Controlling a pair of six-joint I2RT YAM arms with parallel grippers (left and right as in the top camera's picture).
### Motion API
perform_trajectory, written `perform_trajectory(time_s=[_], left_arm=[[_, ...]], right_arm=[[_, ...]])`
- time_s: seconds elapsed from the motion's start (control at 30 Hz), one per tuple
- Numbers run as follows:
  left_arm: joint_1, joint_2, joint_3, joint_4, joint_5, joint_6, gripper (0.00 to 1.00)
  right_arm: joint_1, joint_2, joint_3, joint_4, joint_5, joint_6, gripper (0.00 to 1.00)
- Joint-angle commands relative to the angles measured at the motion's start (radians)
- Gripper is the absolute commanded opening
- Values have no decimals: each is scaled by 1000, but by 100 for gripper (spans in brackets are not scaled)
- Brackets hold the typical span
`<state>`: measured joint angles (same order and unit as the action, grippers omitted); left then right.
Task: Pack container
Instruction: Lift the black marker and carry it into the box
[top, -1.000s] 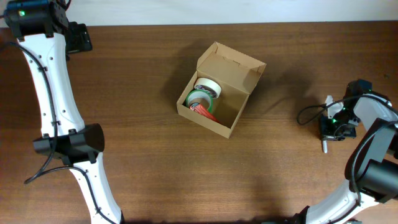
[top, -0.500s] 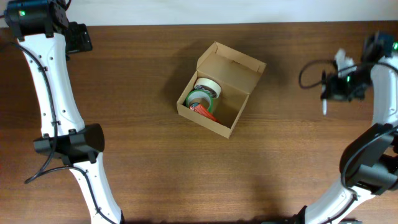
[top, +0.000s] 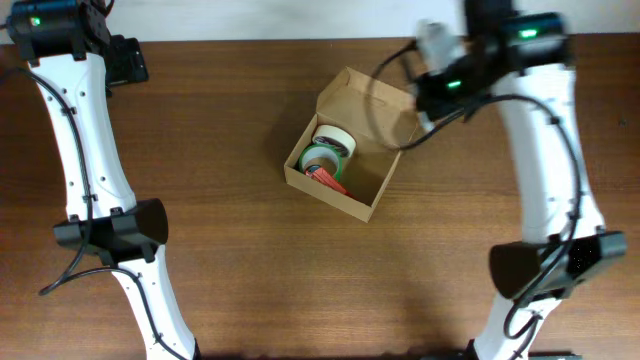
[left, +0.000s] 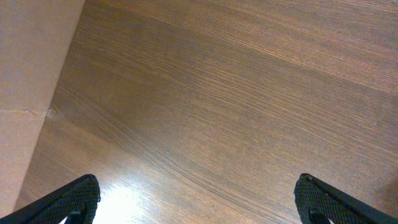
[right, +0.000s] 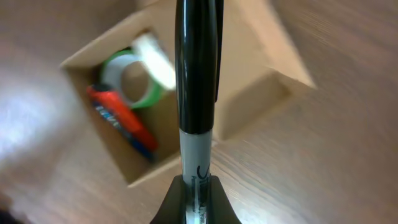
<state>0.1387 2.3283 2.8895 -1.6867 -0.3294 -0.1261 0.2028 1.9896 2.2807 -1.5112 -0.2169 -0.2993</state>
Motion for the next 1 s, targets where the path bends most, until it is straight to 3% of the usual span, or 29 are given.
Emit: perform_trajectory(time_s=[0.0, 0.2, 0.57, 0.97], left_arm=[[2, -6, 4, 0, 0, 8, 100], [2, -6, 4, 0, 0, 8, 100], [2, -6, 4, 0, 0, 8, 100], [2, -6, 4, 0, 0, 8, 100]], right_arm=[[112, 24, 9, -2, 65, -91, 4], [217, 108, 7, -8, 71, -142, 4], [237, 233, -2, -56, 31, -106, 4], [315, 235, -243, 37, 30, -103, 4]])
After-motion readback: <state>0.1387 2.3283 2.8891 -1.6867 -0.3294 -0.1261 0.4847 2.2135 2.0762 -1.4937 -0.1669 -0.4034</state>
